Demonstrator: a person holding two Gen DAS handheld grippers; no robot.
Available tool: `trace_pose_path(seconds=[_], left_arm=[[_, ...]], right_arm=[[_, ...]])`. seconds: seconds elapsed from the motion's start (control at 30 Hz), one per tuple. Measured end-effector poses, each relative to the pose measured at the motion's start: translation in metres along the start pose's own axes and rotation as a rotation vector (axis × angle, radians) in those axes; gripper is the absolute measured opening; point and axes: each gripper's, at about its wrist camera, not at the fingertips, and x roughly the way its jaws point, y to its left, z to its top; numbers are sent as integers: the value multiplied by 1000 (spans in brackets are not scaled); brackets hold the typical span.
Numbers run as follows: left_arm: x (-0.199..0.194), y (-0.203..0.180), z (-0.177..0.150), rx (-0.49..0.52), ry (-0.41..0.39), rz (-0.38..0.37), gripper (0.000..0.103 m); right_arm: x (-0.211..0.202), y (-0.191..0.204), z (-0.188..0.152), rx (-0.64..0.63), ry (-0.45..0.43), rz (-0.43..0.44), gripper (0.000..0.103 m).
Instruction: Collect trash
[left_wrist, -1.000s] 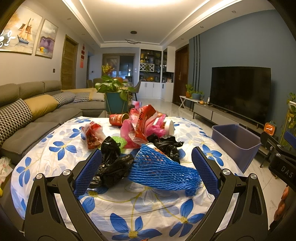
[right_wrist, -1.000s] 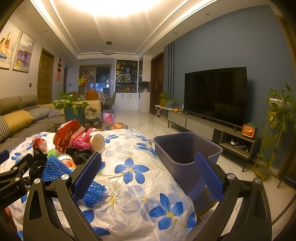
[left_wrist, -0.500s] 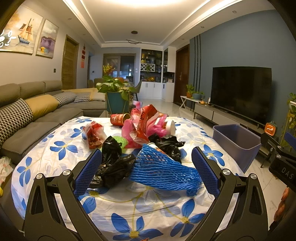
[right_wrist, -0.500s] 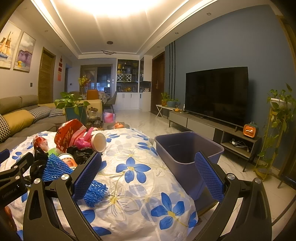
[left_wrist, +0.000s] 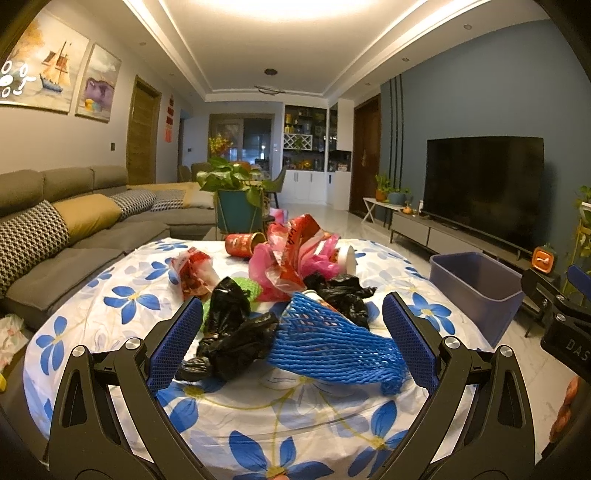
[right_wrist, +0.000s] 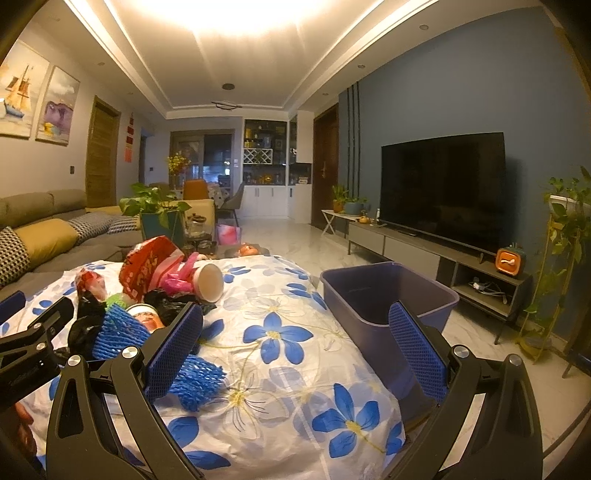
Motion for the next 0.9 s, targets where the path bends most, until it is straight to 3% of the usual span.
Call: trace_pose_path(seconds=[0.27,0.47,0.77,0.9], left_arm=[[5,16,-7,-14,4,30,97],[13,34,-17,-35,34,56,97],[26,64,-32,-89,58,129,97],[34,70,-38,-84,67,143,97]], right_arm=[[7,9,-4,-2,3,62,98],[20,26,-15,-11,15,159,98],[50,64,-44,-65,79,302,98],[71,76,-56,-83,128,329,91]])
